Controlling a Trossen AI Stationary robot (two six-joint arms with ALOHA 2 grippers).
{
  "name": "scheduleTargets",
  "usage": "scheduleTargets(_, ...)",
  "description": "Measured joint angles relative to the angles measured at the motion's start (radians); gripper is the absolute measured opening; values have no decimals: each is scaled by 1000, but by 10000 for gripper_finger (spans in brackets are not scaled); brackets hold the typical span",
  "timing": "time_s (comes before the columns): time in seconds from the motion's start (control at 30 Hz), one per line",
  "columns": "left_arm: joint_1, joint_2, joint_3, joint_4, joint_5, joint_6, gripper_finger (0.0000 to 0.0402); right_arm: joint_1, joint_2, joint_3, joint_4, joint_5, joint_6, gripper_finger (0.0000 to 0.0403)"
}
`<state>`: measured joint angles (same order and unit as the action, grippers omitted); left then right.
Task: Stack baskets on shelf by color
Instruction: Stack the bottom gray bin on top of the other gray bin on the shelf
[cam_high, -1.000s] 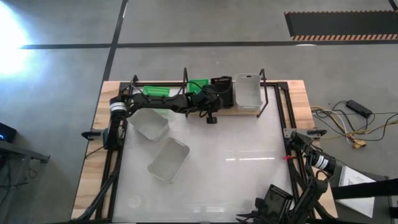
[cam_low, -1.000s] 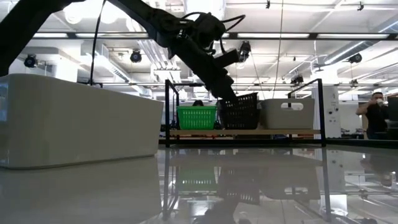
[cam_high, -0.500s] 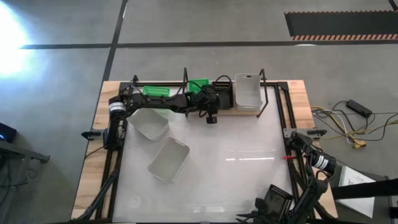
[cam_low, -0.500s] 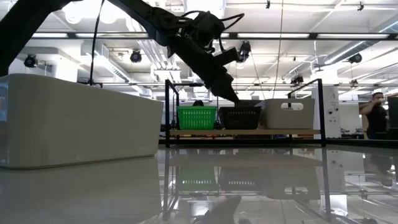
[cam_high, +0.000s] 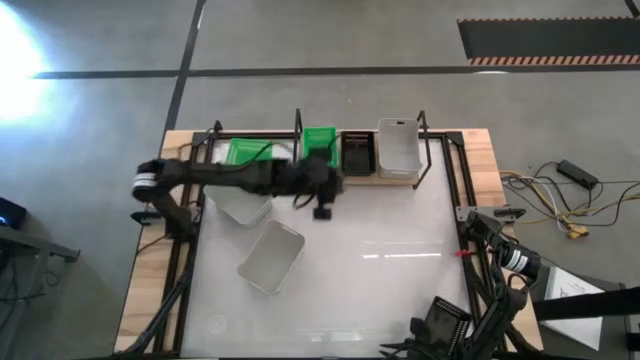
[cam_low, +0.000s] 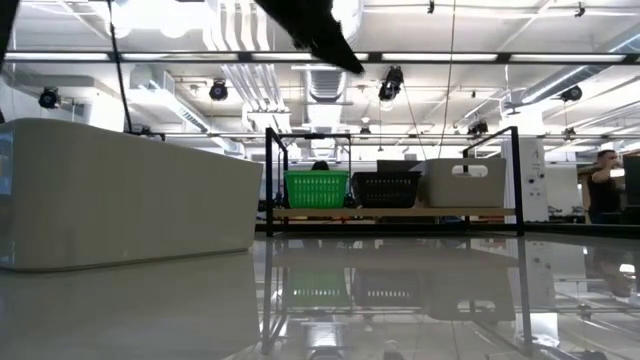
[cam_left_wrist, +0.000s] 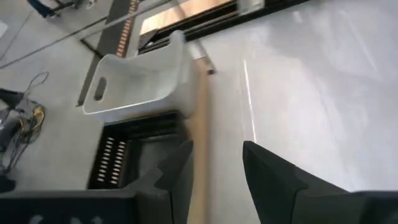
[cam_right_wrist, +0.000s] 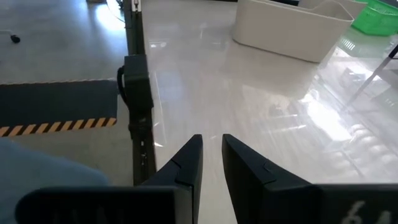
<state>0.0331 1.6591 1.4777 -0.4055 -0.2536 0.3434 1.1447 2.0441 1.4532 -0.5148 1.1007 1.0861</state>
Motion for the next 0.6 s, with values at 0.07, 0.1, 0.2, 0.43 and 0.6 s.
scheduleTargets(0.07,-88,-51,-12,-77,-34,-6,123,-10,0,0,1,0,-2,54)
scheduleTargets(0.1,-141,-77,-18,-114,-54,-5,123,-14,0,0,2,0,-7,54)
scheduleTargets(0.2,-313,-130,-34,-205,-131,-32,123,-26,0,0,3,0,-33,54)
scheduleTargets(0.43,-684,-170,-103,-237,-263,-315,123,-35,0,6,-3,-18,-96,54)
scheduleTargets(0.6,-853,-152,-138,-305,-277,-577,123,-3,-4,40,-4,-61,-174,54)
